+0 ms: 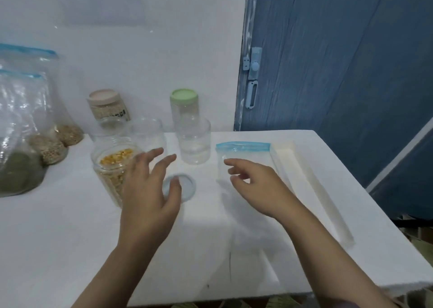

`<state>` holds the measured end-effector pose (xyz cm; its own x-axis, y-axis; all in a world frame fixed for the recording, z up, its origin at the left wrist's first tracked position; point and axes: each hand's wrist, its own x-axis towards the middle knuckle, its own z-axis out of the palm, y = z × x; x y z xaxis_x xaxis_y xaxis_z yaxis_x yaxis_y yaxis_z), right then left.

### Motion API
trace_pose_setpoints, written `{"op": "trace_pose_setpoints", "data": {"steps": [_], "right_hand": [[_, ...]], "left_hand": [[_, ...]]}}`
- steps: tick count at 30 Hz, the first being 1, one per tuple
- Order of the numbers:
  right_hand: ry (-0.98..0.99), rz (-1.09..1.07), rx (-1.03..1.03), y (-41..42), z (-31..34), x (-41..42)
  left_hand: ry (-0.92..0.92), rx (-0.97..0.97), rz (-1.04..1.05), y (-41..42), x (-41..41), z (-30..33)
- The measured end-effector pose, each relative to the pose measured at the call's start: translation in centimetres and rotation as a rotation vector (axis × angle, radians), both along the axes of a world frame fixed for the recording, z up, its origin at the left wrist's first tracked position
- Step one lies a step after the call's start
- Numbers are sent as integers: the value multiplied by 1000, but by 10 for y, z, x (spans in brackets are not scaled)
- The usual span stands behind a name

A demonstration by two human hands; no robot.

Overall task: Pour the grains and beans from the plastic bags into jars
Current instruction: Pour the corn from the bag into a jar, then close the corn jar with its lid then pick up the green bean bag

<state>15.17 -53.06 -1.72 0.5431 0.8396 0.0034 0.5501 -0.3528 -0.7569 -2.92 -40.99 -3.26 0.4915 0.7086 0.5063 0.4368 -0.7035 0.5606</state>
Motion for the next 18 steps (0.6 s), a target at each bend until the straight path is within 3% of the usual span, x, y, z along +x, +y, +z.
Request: {"op": "trace_pose_setpoints", "data": {"steps": [4,7,13,16,18], "right_hand": [[-42,74,-123,60,-6,-26],[-150,143,-336,107,-27,-45],[-288,-84,-589,148,-99,-83],[-392,-241,-333,138,-122,-95],[-207,-324,21,131,-123,-100]], "left_hand": [[-61,35,67,44,-38,2],[-105,-71,76,70,-55,-6],[-175,-404,-93,107,-76,-21],[-195,-561,-194,119,-83,-25],[-210,-585,-233,126,-87,-27]]}}
